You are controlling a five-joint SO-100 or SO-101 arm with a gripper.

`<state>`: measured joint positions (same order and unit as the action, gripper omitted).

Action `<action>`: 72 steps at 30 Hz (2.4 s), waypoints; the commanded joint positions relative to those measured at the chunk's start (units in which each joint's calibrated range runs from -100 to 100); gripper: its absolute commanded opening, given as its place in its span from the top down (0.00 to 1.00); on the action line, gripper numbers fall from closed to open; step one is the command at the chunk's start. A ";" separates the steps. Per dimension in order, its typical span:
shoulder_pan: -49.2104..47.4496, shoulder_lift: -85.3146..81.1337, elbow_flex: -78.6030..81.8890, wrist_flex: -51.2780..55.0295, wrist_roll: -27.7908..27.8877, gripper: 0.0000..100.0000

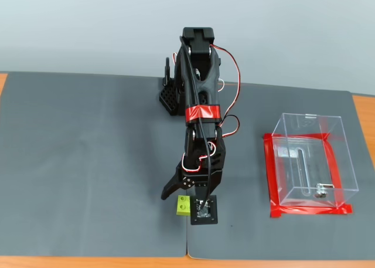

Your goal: Pick the green lego block and place it into the transparent box

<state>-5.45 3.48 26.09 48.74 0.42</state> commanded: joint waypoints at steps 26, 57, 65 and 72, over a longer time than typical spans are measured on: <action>1.09 6.05 -2.89 -2.91 0.29 0.66; 1.01 -19.55 -2.98 -2.04 0.03 0.91; -0.18 -31.08 -3.16 -2.13 -0.08 0.91; -6.07 -34.22 -6.69 -2.04 -0.02 0.91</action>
<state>-8.99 -28.04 24.47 46.57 0.27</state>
